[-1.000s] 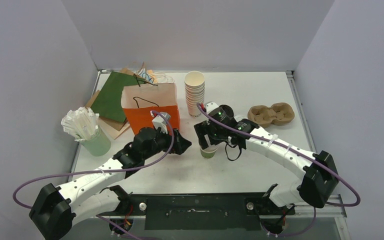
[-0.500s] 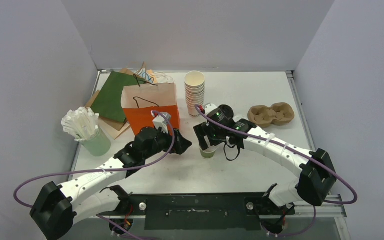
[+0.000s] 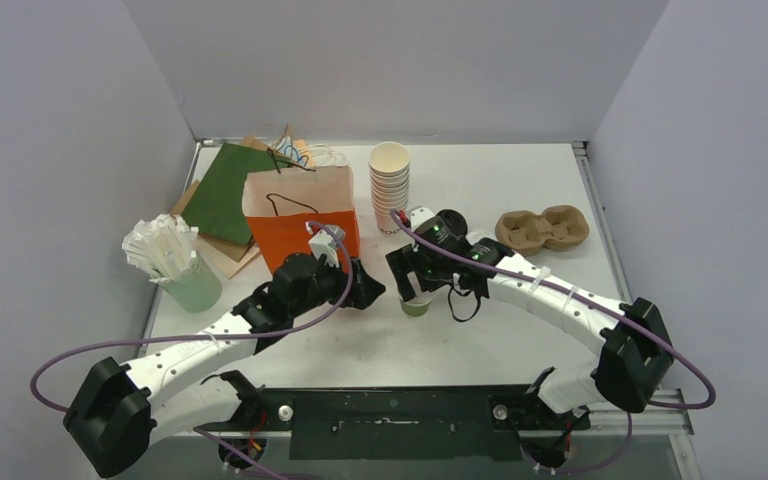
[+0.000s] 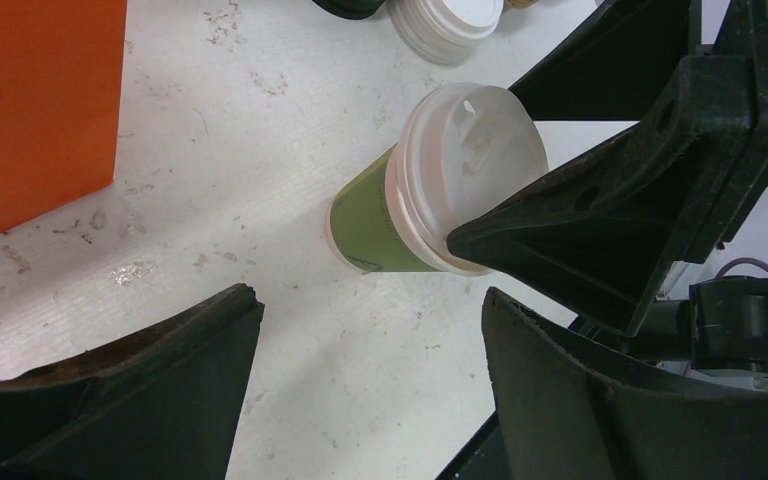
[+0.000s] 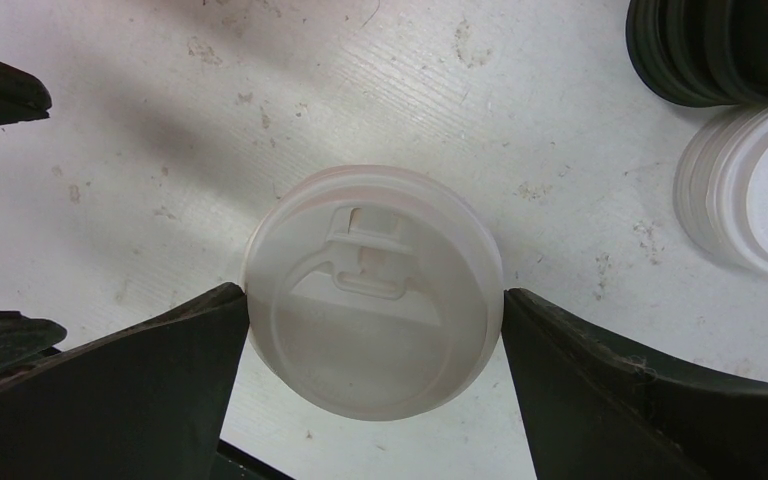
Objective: Pack the takeout coffee
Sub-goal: Close the cup lid on the coffee cup.
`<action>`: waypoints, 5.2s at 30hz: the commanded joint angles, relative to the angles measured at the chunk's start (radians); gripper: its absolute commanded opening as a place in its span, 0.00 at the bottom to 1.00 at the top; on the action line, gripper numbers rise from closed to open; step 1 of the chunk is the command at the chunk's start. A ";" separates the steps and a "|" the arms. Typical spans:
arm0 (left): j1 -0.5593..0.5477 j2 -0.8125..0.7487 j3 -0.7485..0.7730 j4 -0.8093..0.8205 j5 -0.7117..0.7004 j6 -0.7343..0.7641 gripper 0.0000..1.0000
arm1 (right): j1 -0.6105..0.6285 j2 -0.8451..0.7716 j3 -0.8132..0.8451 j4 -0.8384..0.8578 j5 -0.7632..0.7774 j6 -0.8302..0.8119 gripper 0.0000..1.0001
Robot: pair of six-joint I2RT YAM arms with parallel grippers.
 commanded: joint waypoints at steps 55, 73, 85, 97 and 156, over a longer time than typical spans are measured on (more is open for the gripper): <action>0.038 0.109 0.078 0.111 0.055 -0.011 0.78 | -0.038 -0.011 -0.026 0.052 -0.107 -0.028 1.00; 0.066 0.310 0.191 0.208 0.173 0.005 0.61 | -0.046 -0.028 -0.051 0.105 -0.135 -0.045 1.00; 0.071 0.392 0.210 0.232 0.220 0.002 0.63 | -0.050 -0.037 -0.058 0.110 -0.142 -0.046 1.00; 0.070 0.425 0.213 0.209 0.203 0.028 0.50 | -0.054 -0.070 -0.053 0.092 -0.127 -0.037 1.00; -0.001 0.342 0.276 0.043 0.130 0.054 0.41 | -0.239 -0.207 -0.201 0.209 -0.288 0.178 0.26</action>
